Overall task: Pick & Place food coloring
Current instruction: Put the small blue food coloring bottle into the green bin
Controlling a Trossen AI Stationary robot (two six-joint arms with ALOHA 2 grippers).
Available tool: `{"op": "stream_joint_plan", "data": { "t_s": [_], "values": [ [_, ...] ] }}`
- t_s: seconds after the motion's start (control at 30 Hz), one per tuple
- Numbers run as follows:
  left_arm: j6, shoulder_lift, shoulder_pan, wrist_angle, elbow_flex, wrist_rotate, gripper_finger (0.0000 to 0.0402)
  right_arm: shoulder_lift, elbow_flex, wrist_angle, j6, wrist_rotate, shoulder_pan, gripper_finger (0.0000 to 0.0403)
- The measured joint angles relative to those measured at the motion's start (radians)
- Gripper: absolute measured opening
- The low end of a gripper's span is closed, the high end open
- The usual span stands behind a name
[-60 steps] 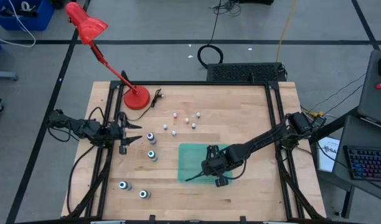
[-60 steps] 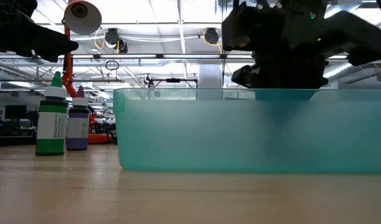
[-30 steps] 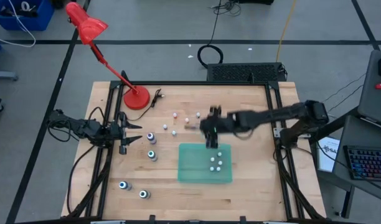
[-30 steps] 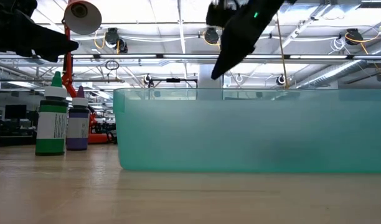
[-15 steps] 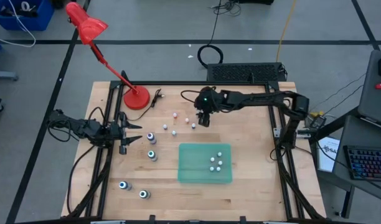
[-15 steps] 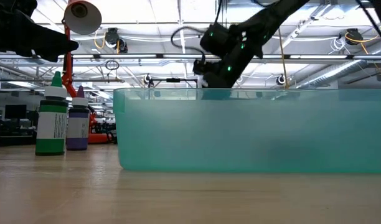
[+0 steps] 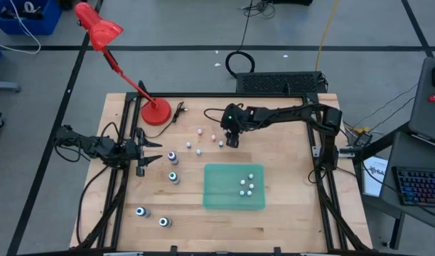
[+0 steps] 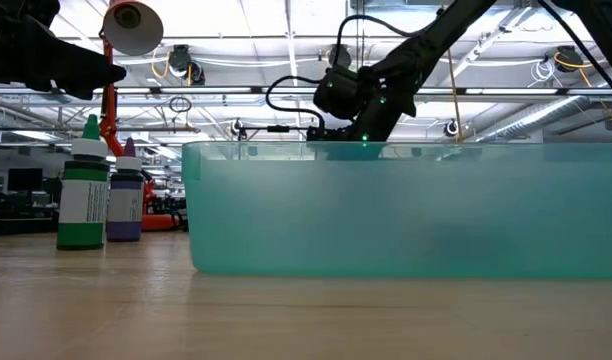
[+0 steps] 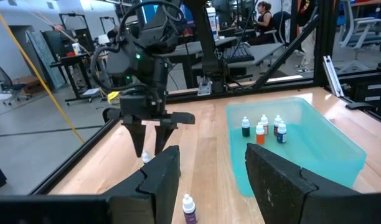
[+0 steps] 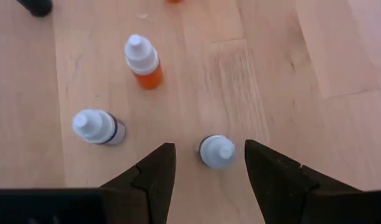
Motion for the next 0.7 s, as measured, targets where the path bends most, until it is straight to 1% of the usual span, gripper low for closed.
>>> {"op": "stream_joint_plan", "data": {
  "t_s": [0.2,0.33,0.43,0.53,0.63,0.7],
  "values": [
    [0.000,0.000,0.000,0.000,0.000,0.000,0.0186,0.000,0.000,-0.001,-0.005,0.000,-0.004,0.0166],
    [0.000,0.000,0.000,0.000,0.000,0.000,0.0186,0.000,0.000,-0.002,-0.008,0.000,-0.016,0.0146],
    [0.000,0.000,0.000,0.000,0.000,0.000,0.0186,0.000,0.000,-0.002,-0.008,0.000,-0.024,0.0122],
    [0.000,0.000,0.000,0.000,0.000,0.000,0.0186,0.000,0.000,-0.002,-0.007,-0.001,-0.030,0.0088],
    [0.000,0.000,0.000,0.000,0.000,0.000,0.0186,0.000,0.000,0.006,-0.008,-0.034,-0.032,0.0055],
    [0.000,0.000,0.000,0.000,0.000,0.000,0.0186,0.000,0.000,0.014,-0.008,-0.052,-0.032,0.0039]
  ]
}}
